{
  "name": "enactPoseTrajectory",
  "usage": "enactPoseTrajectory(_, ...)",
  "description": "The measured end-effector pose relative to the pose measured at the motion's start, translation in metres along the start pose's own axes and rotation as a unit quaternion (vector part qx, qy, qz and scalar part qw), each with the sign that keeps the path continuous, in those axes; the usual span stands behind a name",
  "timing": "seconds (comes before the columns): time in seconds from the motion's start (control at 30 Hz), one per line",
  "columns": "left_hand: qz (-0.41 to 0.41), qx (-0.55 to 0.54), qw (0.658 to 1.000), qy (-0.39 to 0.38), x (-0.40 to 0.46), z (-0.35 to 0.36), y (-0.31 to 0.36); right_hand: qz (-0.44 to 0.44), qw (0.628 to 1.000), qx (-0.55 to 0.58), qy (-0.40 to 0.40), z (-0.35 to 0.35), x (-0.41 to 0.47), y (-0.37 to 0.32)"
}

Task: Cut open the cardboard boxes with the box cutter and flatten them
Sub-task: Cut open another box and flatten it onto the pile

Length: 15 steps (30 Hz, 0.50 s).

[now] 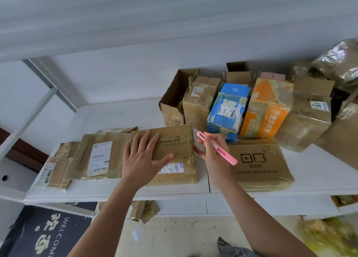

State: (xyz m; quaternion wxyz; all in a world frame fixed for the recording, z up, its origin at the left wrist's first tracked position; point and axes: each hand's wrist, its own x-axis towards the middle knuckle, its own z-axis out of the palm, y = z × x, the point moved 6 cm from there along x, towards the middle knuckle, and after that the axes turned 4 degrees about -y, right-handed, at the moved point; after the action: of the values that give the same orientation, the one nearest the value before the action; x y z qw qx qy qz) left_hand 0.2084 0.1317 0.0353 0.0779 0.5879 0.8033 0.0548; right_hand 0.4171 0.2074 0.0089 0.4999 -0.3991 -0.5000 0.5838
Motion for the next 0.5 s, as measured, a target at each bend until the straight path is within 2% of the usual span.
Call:
enactPoseTrajectory(0.23, 0.006, 0.008, 1.000, -0.004, -0.002, 0.002, -0.002, -0.009, 0.999, -0.029, -0.011, 0.002, 0.006, -0.006)
enactPoseTrajectory(0.5, -0.013, 0.025, 1.000, -0.011, 0.000, 0.004, -0.002, 0.047, 0.998, 0.042, -0.019, 0.000, 0.013, 0.001)
